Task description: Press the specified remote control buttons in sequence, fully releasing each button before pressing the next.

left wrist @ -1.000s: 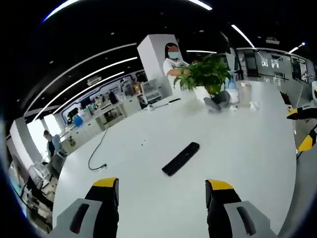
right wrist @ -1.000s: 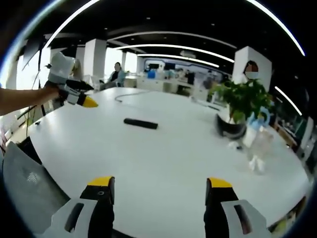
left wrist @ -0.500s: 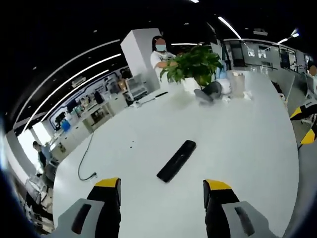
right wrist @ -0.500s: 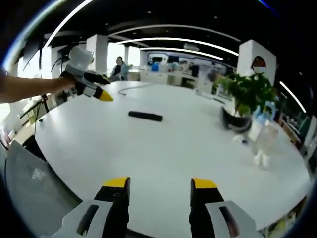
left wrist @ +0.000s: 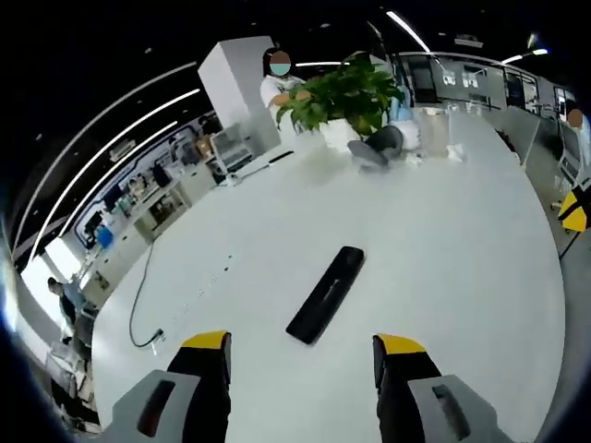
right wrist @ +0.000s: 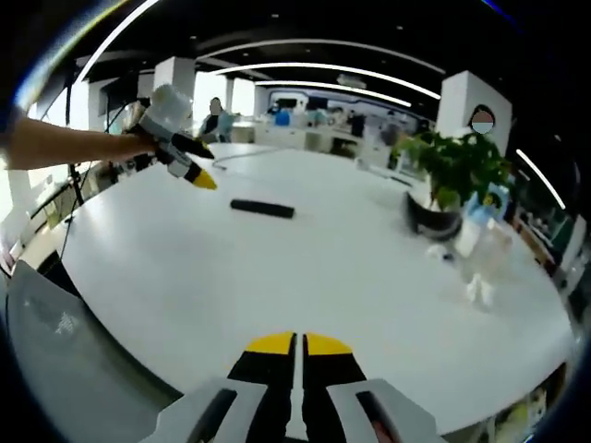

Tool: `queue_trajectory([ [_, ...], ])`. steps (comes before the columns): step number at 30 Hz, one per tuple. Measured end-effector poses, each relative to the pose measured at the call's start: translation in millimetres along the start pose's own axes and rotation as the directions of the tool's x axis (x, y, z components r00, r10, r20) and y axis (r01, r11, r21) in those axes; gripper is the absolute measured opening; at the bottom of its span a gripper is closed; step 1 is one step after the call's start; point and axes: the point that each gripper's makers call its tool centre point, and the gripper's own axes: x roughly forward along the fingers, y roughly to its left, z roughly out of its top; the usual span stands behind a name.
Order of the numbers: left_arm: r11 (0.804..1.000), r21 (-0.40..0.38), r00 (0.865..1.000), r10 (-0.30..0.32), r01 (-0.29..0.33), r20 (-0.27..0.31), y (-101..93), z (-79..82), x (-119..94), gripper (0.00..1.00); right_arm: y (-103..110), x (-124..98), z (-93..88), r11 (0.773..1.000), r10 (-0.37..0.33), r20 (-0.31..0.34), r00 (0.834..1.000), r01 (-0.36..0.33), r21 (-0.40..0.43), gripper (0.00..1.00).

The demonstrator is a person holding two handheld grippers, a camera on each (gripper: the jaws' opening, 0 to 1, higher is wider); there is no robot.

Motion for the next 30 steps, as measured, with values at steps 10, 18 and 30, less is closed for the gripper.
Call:
queue_trajectory([
  [10, 0.991, 0.090, 0.994, -0.090, 0.096, -0.068, -4.9, 0.0, 24.9, 0.57, 15.7, 12.6, -47.3, 0.996, 0.083, -0.303, 0.949, -0.074, 0.042, 0.00],
  [18, 0.979, 0.148, 0.986, -0.123, 0.140, -0.114, -2.0, -0.1, 38.0, 0.54, 26.3, 12.6, -74.8, 0.985, 0.162, -0.463, 0.871, -0.119, 0.121, 0.00],
  [30, 0.961, 0.169, 0.967, -0.193, 0.221, -0.169, -6.2, -3.2, 59.4, 0.53, 31.8, 6.7, -107.4, 0.991, 0.130, -0.629, 0.766, -0.103, 0.079, 0.00],
])
